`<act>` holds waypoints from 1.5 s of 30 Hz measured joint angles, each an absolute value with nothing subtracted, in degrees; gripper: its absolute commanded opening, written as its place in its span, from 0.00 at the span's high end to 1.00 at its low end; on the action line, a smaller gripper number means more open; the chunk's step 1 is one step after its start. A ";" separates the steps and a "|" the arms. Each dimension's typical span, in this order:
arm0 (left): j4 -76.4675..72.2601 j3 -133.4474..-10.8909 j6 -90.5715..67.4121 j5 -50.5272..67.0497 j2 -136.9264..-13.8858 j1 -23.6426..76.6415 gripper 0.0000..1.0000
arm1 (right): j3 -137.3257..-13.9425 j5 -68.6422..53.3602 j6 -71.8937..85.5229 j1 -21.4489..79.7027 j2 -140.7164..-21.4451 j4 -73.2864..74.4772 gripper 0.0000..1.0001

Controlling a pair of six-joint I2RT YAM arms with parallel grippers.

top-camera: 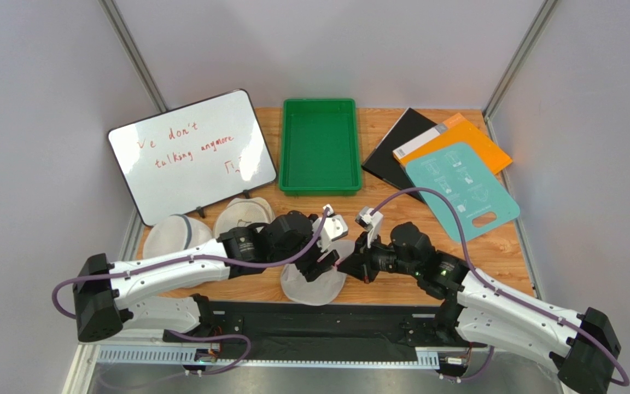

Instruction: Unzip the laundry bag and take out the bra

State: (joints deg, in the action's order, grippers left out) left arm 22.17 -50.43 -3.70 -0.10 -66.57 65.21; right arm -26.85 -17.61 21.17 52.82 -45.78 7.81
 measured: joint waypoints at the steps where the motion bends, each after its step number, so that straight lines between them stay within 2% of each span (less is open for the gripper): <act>1: 21.87 -50.43 -3.57 0.16 -67.24 65.21 0.26 | -26.85 -17.74 21.17 52.84 -45.78 7.81 1.00; 4: 21.78 -50.43 -3.40 0.69 -69.06 65.21 0.28 | -26.85 -17.96 21.17 52.84 -45.76 7.84 1.00; 6: 21.52 -50.43 -3.20 1.02 -69.76 65.21 0.37 | -26.85 -18.04 21.15 52.84 -45.69 7.86 1.00; 7: 21.37 -50.43 -3.09 1.04 -69.87 65.21 0.50 | -26.85 -18.06 21.17 52.84 -45.65 7.86 1.00; 9: 20.93 -50.41 -2.79 1.06 -69.97 65.21 0.63 | -26.85 -18.09 21.15 52.84 -45.65 7.86 1.00; 10: 20.71 -50.41 -2.59 1.10 -70.04 65.21 0.76 | -26.85 -18.06 21.15 52.84 -45.65 7.88 1.00; 11: 20.53 -50.41 -2.48 1.15 -70.15 65.21 0.81 | -26.85 -18.02 21.15 52.84 -45.65 7.88 1.00; 12: 20.47 -50.41 -2.72 1.19 -70.24 65.21 0.91 | -26.85 -17.96 21.15 52.84 -45.65 7.90 1.00; 14: 20.34 -50.30 -2.48 1.17 -70.35 65.23 0.99 | -26.85 -17.41 21.12 52.86 -45.60 8.12 1.00; 15: 20.29 -50.19 -2.42 1.19 -70.35 65.25 1.00 | -26.87 -16.84 21.08 52.84 -45.54 8.34 1.00; 26: 19.29 -47.11 -3.42 -3.18 -68.82 65.49 1.00 | -28.16 -10.55 20.95 52.56 -45.23 13.23 1.00; 40: 17.93 -44.31 -4.86 -5.04 -65.36 65.56 1.00 | -28.45 -9.04 21.98 50.94 -46.78 13.80 1.00; 43: 17.78 -43.79 -4.86 -4.56 -64.84 65.56 0.71 | -28.51 -9.06 22.28 50.89 -47.00 13.67 1.00; 44: 17.87 -43.75 -4.93 -4.32 -64.71 65.56 0.50 | -28.67 -8.97 22.26 50.87 -47.00 14.09 1.00; 45: 18.06 -43.75 -4.84 -4.08 -64.55 65.54 0.43 | -28.77 -8.69 22.26 50.78 -47.00 14.55 1.00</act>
State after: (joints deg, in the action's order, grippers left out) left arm 18.06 -43.75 -4.84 -4.08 -64.55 65.54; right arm -28.77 -8.69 22.26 50.78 -47.00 14.55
